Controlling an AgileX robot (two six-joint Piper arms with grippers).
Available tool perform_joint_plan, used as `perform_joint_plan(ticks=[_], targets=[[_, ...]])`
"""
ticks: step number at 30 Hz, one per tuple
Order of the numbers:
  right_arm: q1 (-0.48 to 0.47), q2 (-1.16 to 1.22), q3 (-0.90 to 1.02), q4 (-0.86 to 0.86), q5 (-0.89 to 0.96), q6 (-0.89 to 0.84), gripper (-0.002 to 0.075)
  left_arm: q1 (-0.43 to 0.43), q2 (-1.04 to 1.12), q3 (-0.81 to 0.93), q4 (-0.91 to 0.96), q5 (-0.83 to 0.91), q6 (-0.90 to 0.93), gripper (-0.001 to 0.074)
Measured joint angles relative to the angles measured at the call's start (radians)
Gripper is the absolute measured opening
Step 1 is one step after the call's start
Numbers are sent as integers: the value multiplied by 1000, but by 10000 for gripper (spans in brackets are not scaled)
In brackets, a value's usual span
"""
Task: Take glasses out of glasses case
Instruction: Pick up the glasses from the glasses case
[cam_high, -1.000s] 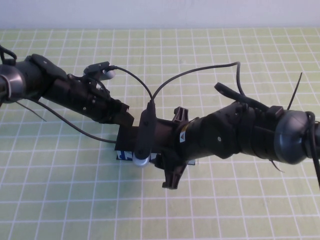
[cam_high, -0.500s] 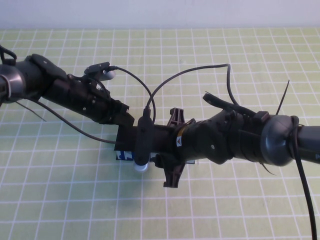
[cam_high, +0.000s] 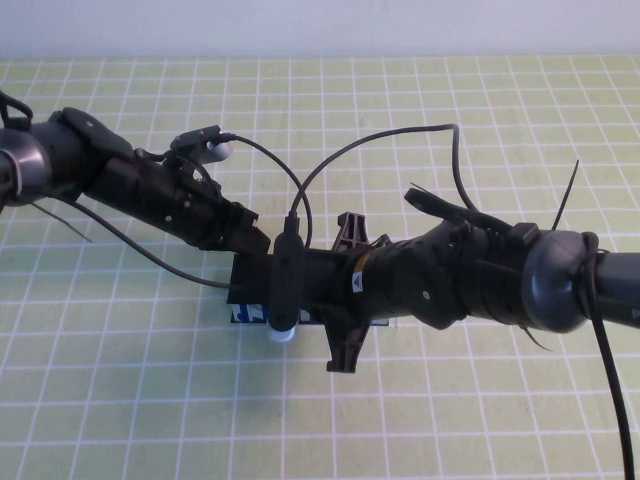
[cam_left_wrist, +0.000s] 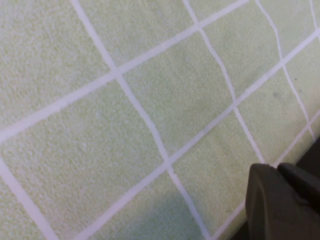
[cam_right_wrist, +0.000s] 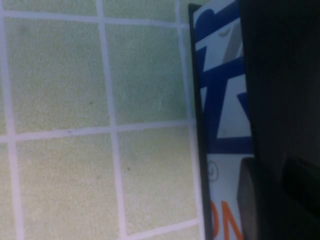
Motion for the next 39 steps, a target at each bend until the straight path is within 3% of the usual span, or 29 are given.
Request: perform_joint_plan(ticks=[3, 15, 27, 39], targets=[[2, 0, 0, -2, -2, 5, 34, 1, 0, 0, 0, 0, 0, -4], [2, -56, 0, -4, 0, 99, 3, 9, -11, -8, 12, 13, 11, -4], [2, -89, -23, -4, 43, 228, -5, 68, -306, -10, 46, 120, 50, -4], [-31, -103, -56, 5, 93, 240, -9, 68, -386, 405, -140, 103, 480, -4]])
